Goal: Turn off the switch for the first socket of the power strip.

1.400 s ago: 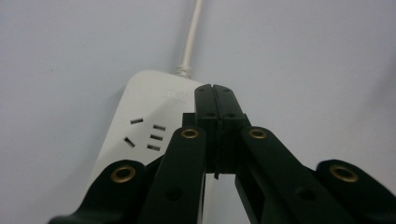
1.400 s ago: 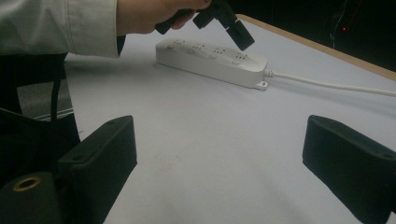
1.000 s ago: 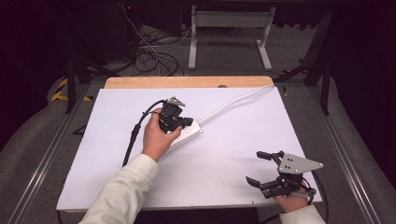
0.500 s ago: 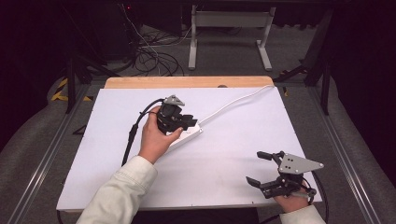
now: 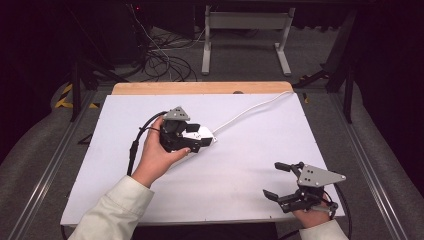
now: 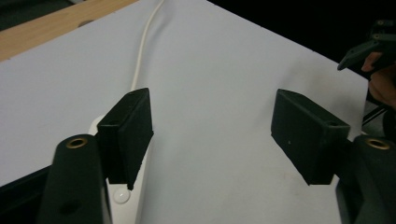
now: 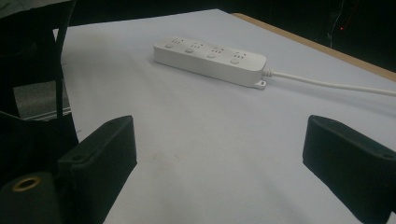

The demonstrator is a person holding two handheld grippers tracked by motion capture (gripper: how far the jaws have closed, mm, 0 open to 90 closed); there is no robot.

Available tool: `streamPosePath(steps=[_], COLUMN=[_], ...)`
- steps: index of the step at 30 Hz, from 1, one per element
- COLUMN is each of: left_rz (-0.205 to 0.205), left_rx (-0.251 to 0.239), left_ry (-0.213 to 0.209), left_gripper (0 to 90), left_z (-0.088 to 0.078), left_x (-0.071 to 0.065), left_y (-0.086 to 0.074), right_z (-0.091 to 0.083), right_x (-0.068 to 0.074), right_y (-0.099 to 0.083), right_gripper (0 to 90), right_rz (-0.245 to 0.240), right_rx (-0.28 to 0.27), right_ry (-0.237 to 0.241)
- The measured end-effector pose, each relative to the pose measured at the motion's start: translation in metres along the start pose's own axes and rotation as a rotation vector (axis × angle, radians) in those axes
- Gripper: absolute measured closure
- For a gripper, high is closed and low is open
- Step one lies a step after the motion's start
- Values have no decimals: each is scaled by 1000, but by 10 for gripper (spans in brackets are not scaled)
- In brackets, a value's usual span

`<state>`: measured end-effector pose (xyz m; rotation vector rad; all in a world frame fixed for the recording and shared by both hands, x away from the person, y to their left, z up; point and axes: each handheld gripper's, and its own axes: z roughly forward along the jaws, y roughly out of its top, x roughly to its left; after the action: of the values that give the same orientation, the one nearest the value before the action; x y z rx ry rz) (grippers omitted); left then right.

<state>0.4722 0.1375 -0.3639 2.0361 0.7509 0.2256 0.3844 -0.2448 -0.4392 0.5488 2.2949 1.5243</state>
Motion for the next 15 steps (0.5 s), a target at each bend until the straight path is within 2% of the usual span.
streamPosePath(steps=[5,7,8,11,13,15], left_rz=[34,61,75,82,89,120], left_rx=[-30,-45,-47,-53,-81,-118], left_ry=[30,40,68,101,104,91], left_gripper=[268,239,219,200,198,198], left_z=[-17,-22,-25,-34,-40,-47], left_x=[-6,-6,-7,-10,-11,-11], left_y=[-9,-15,-18,-27,-33,-42], right_z=[0,0,0,1,1,1], right_x=[0,0,0,1,1,1], right_y=[0,0,0,0,0,0], right_gripper=[99,94,94,92,92,91], right_rz=[0,-3,-3,-4,-5,-4], right_rx=[-2,-4,-6,-7,-6,-6], right_ry=[-3,-7,-7,-9,-9,-9])
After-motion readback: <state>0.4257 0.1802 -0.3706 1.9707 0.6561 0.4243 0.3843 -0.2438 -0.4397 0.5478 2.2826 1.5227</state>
